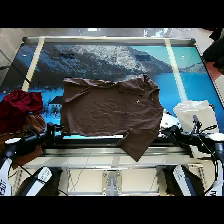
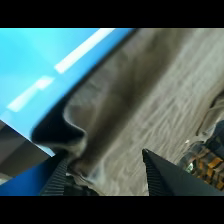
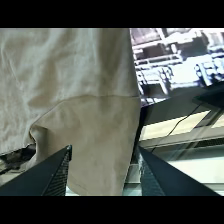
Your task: Fold the shirts.
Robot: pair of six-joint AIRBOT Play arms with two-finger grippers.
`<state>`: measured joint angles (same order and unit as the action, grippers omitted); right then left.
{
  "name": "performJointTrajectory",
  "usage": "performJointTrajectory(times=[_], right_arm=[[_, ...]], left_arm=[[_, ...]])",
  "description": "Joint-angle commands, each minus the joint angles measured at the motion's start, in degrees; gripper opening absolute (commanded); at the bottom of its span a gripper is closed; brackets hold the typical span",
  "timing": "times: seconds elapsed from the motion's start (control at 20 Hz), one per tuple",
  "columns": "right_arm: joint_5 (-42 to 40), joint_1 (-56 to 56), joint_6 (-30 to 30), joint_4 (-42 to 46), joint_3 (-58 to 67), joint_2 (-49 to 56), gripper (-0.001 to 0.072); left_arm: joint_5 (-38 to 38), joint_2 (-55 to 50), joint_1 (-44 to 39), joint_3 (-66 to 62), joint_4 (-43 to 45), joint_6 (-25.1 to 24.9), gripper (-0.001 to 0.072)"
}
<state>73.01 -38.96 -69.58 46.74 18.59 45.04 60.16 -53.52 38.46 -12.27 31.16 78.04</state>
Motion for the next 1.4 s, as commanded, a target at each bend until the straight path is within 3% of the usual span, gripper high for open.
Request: performJointTrajectory(times=[0.0,0.2,0.55,0.75,0.85,0.9,0.95,1.0,1.05,1.35], right_arm=[[0.0,0.2,0.1,0.0,-0.3,0.0,0.0455],[-2.7,0.2,0.2,-0.3,-0.3,0.0,0.0455],[-3.7,0.2,0.2,-0.5,-0.3,0.0,0.0454],[-3.4,0.2,0.2,-0.6,-0.3,0.0,0.0454],[-3.4,0.2,0.2,-0.9,-0.3,0.0,0.0454],[-3.4,0.2,0.2,-1.2,-0.3,0.0,0.0453],[-3.4,0.2,0.2,-1.5,-0.3,0.0,0.0453],[-3.3,0.2,0.0,-1.6,-0.3,0.0,0.0453],[-3.3,0.2,-0.1,-1.5,-0.3,0.0,0.0453],[-6.8,0.2,-3.1,-2.2,-4.8,2.4,0.0453]], left_arm=[[3.5,9.5,6.7,0.0,9.8,7.3,0.0569],[3.3,16.0,9.0,0.1,16.5,12.6,0.0559],[-2.5,5.9,6.4,0.1,15.8,12.4,0.0559],[-8.7,-1.9,1.9,0.1,2.8,4.4,0.0547],[-10.2,-4.9,-0.3,0.1,-1.7,1.3,0.0462],[-10.6,-5.9,-1.1,0.1,-1.9,1.2,0.0461],[-10.7,-6.7,-1.7,0.1,-1.9,1.2,0.0408],[-10.7,-6.9,-1.7,0.1,-1.9,1.2,0.0154],[-10.7,-6.8,-1.7,0.1,-1.9,1.1,0.0019],[-9.8,-6.6,-1.7,0.0,-2.1,0.9,0.0013]])
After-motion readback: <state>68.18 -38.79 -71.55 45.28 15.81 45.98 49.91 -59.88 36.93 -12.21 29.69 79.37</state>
